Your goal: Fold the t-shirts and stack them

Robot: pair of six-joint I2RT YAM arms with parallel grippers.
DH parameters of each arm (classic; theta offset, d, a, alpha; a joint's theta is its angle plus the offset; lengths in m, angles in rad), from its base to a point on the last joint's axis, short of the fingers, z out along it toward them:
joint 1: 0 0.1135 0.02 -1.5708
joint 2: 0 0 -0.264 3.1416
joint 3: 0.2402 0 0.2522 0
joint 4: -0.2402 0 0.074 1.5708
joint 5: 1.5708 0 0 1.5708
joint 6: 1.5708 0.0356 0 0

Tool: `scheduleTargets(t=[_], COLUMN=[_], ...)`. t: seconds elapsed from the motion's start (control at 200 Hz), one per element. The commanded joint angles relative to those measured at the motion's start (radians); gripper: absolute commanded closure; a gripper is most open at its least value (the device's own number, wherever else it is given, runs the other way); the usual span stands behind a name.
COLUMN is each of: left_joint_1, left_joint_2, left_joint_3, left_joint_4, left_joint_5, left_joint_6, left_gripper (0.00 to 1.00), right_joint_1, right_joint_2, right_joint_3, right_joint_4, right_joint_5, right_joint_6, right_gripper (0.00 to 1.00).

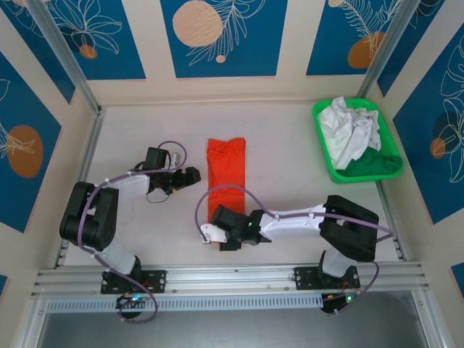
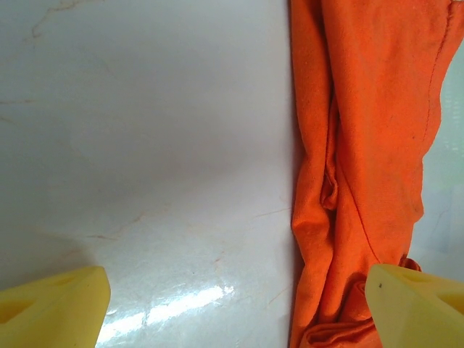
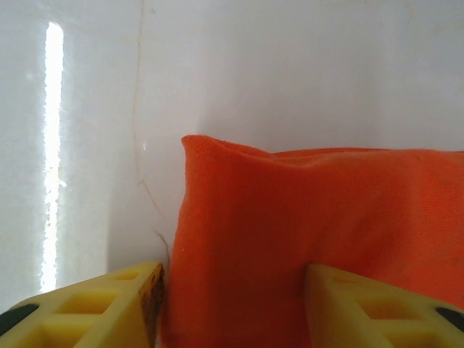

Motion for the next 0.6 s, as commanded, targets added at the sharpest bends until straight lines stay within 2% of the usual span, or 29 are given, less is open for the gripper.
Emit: scheduleTargets(t=[0.0,0.075,0.135,0.22,0.285,0.325,0.5,0.595], left_joint_1=[0.007,0.007,0.007,0.007,0.007,0.007,-0.006,-0.02], left_joint_2=[0.004,0.008,0.012,0.016,0.023,0.026,0.028,0.047], left_joint_3=[0.003,0.005,0.006,0.006,0.005,0.005,0.002,0.011], left_joint_4=[-0.013,-0.014,-0.013,-0.005,0.002,0.01,0.063,0.114], left_joint_5=[0.02,0.02,0.021,0.022,0.026,0.028,0.034,0.052], left_joint_6=[0.024,0.025,0.026,0.022,0.018,0.012,-0.033,-0.074], left_gripper=[0.09,0.09,0.09,0.09,0.09,0.09,0.11,0.2], right_joint_1=[-0.005,-0.006,-0.007,-0.006,-0.003,0.0,-0.01,-0.029], right_joint_2=[0.027,0.03,0.03,0.022,0.008,-0.003,-0.092,-0.157], right_joint_3=[-0.008,-0.011,-0.011,-0.007,-0.002,-0.001,-0.011,-0.024], right_joint_4=[-0.007,-0.024,-0.043,-0.073,-0.098,-0.112,-0.201,-0.236], right_joint_5=[-0.011,-0.009,0.008,0.018,0.005,-0.008,-0.099,-0.148], right_joint_6=[0.025,0.033,0.04,0.045,0.049,0.049,0.07,0.099], right_gripper=[0.49,0.54,0.61,0.84,0.92,1.0,1.0,1.0])
